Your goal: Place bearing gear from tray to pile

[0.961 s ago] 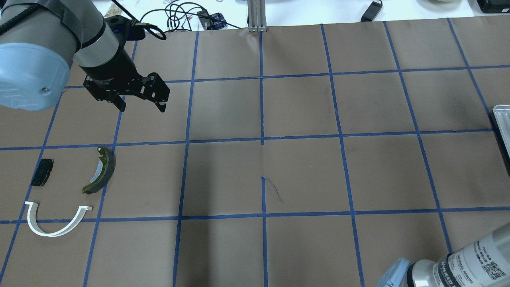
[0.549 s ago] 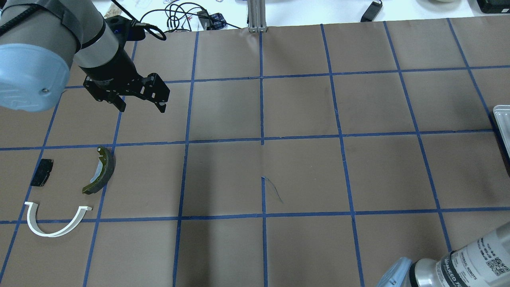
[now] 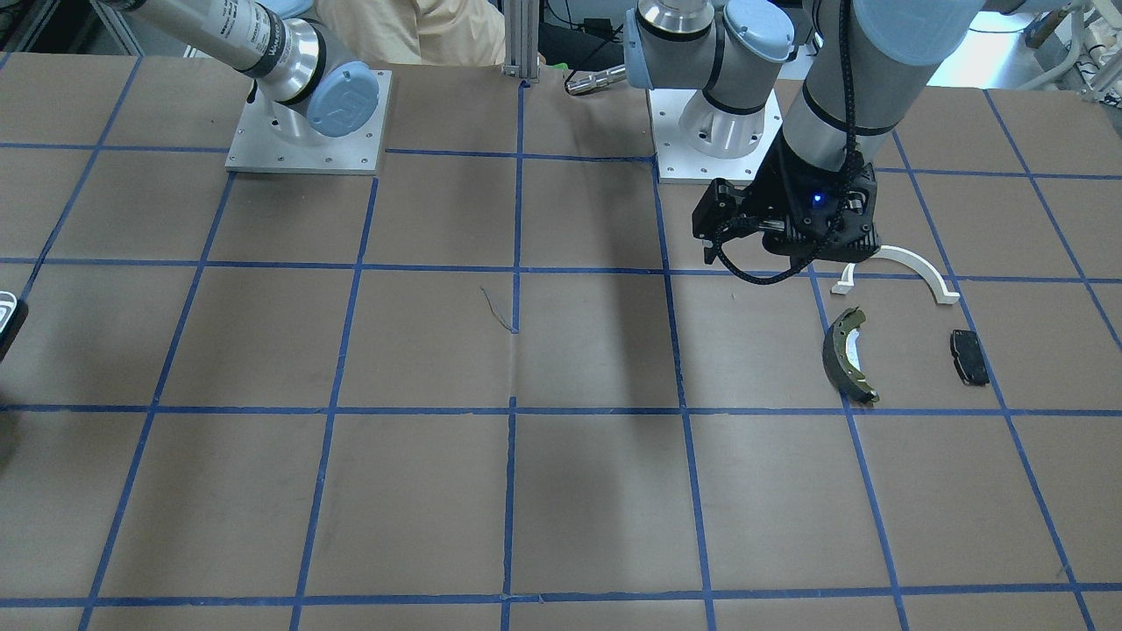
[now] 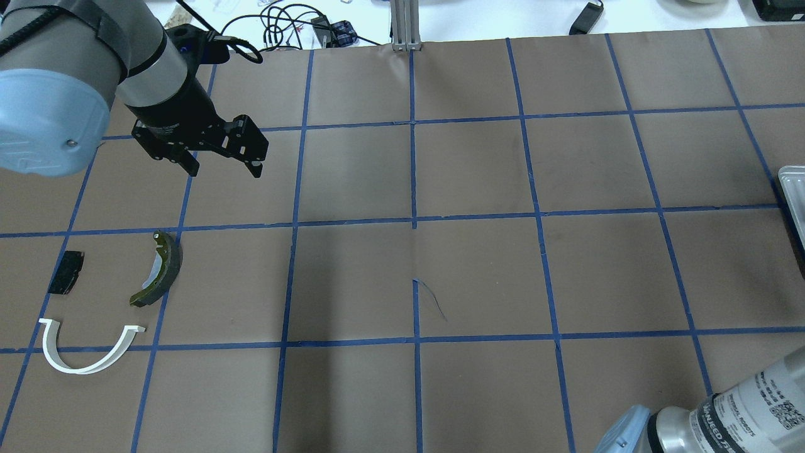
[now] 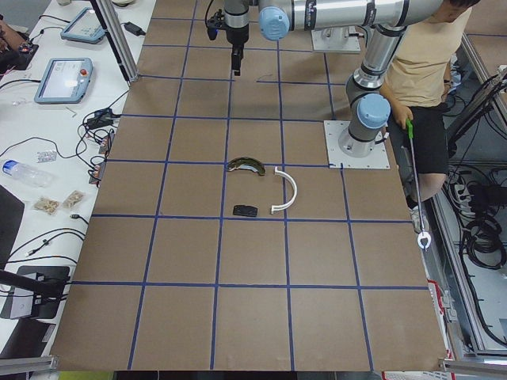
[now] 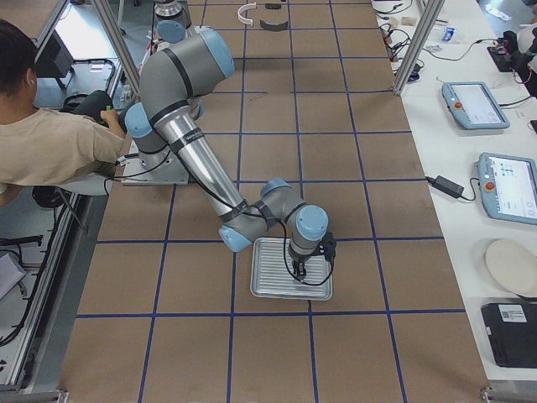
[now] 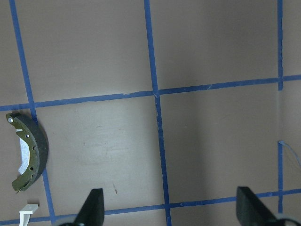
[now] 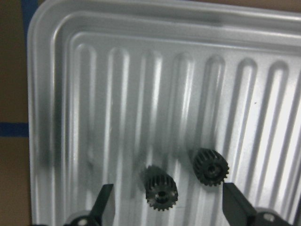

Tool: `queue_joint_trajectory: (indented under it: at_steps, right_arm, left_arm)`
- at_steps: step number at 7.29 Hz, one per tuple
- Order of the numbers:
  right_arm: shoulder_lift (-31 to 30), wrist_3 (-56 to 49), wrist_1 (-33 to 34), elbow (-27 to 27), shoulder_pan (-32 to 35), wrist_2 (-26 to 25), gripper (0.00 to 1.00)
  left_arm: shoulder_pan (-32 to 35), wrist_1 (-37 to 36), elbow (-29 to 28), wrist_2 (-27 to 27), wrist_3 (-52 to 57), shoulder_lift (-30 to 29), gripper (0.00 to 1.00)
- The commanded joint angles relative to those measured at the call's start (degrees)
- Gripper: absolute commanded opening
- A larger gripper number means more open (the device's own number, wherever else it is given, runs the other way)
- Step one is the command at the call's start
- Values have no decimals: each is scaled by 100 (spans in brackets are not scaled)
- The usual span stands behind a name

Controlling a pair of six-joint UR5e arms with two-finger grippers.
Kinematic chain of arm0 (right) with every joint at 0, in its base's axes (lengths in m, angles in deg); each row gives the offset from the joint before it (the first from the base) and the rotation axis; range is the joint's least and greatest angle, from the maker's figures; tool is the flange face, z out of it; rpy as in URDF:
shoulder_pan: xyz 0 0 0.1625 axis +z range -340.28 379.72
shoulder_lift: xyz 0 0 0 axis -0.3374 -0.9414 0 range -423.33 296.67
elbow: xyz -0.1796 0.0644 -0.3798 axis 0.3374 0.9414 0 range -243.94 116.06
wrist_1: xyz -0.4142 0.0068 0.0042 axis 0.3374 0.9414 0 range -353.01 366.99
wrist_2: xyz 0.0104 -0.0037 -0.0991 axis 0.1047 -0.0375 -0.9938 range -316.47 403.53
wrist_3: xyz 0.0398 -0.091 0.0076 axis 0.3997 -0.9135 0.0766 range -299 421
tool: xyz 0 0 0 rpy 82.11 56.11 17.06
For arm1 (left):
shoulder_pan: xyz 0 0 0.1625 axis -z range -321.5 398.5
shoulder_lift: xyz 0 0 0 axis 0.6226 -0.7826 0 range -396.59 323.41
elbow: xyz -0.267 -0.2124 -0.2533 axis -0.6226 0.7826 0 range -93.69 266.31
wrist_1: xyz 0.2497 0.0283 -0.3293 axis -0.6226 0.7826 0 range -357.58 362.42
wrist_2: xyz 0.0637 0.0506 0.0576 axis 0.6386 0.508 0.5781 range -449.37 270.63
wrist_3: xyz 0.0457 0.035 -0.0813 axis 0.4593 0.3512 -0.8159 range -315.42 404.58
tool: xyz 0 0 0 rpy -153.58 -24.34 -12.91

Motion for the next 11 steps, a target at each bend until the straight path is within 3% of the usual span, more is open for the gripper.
queue_joint_trajectory:
  at_steps: [1,11]
  right_arm:
    - [33,7,54,0,-7,-4,69]
    - [-10,42,-16,0,2,-21,23]
  left_arm:
    - [0,0,-1,5,2,1,100]
    - [0,-35,-1,5,-7,-8,100]
